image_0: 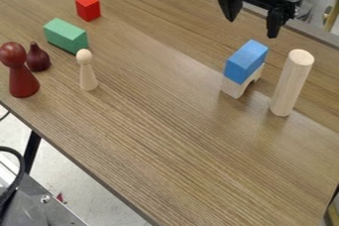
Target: Put the green block on top of the blue block
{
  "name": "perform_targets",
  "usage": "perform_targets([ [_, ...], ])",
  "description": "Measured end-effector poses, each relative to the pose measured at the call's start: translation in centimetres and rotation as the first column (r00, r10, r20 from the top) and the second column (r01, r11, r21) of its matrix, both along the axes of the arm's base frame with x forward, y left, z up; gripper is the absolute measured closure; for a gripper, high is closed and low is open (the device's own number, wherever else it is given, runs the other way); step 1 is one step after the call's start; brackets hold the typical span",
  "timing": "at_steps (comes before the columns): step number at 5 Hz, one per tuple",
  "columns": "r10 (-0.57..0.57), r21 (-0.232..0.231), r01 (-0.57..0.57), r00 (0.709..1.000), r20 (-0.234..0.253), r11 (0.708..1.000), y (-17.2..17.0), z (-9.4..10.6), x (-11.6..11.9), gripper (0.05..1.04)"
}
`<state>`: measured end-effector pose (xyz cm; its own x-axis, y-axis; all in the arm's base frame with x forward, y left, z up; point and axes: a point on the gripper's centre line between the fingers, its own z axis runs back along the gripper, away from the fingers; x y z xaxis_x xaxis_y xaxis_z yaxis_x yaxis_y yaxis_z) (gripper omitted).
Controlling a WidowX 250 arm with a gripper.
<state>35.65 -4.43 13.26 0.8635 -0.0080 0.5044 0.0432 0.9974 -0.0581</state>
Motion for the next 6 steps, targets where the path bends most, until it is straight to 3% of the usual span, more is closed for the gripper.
perform_targets([
  [1, 0.001, 0.003, -0.001, 0.999, -0.034, 1.000, 0.0, -1.1, -0.3, 0.084],
  [2, 0.168, -0.018, -0.170, 0.984, -0.061, 0.985, 3.1, -1.1, -0.4, 0.084],
  [3, 0.378, -0.053, -0.382, 0.923, -0.076, 0.923, 7.6, -0.4, -0.9, 0.084],
  [4, 0.560, -0.021, -0.563, 0.824, -0.085, 0.826, 11.1, 0.5, -1.5, 0.084],
  [5, 0.730, 0.036, -0.730, 0.678, -0.092, 0.683, 13.9, 1.2, -2.7, 0.084],
  [6, 0.876, 0.067, -0.875, 0.473, -0.093, 0.480, 16.0, 1.0, -4.3, 0.084],
])
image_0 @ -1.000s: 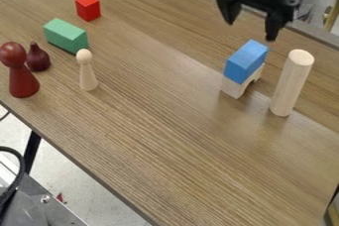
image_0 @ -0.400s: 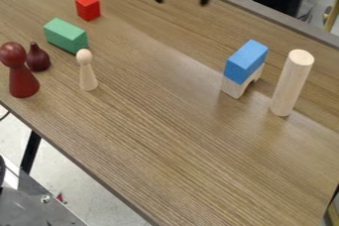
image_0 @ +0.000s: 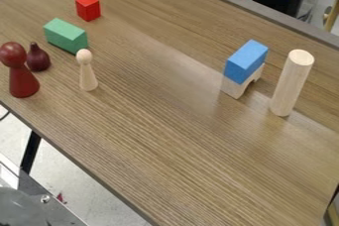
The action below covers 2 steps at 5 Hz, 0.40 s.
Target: Put the green block on top of the blue block
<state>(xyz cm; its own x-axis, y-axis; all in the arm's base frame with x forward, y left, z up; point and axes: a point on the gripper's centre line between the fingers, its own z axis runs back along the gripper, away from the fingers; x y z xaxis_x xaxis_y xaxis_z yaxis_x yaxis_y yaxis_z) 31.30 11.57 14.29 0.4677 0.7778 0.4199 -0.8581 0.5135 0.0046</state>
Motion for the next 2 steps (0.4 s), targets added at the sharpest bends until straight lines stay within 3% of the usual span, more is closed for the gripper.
perform_targets([
  [1, 0.195, 0.022, -0.195, 0.980, -0.028, 0.981, 1.6, -1.2, -1.1, 0.084],
  [2, 0.336, 0.090, -0.331, 0.941, -0.042, 0.939, 3.1, -2.1, -0.9, 0.084],
])
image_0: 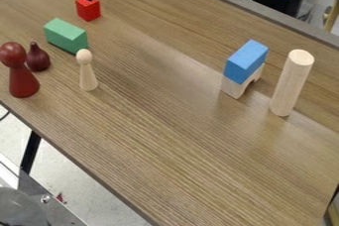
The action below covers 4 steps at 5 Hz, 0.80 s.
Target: Put the green block on top of the blue block
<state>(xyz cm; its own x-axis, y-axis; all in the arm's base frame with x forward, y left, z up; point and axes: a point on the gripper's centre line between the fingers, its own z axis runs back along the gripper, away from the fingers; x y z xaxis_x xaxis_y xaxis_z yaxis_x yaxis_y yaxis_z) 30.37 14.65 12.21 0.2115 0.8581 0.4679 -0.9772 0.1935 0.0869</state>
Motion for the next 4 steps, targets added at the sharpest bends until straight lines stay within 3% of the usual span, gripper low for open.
perform_targets([
  [1, 0.106, 0.047, -0.104, 0.994, -0.024, 0.993, 0.9, -0.9, -0.3, 0.084],
  [3, 0.213, 0.015, -0.213, 0.977, -0.023, 0.977, 2.9, -4.0, -0.7, 0.084],
  [4, 0.251, 0.009, -0.251, 0.968, 0.006, 0.968, 3.9, -4.5, -0.8, 0.084],
])
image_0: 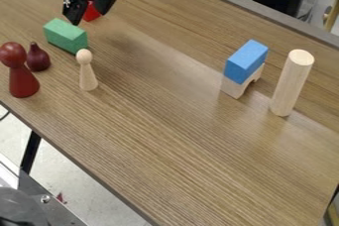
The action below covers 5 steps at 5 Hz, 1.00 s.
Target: Put the green block on top of the blue block
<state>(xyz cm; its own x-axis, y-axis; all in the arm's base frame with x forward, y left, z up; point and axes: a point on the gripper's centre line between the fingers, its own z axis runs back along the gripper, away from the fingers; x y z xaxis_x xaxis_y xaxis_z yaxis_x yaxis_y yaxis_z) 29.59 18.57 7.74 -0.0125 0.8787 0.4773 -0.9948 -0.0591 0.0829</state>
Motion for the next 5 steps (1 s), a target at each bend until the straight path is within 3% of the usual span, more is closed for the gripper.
perform_targets([
  [3, 0.088, -0.013, -0.089, 0.995, -0.051, 0.996, 1.3, -3.3, -1.0, 0.084],
  [5, 0.128, -0.007, -0.129, 0.990, -0.065, 0.992, 1.8, -4.0, -1.4, 0.128],
])
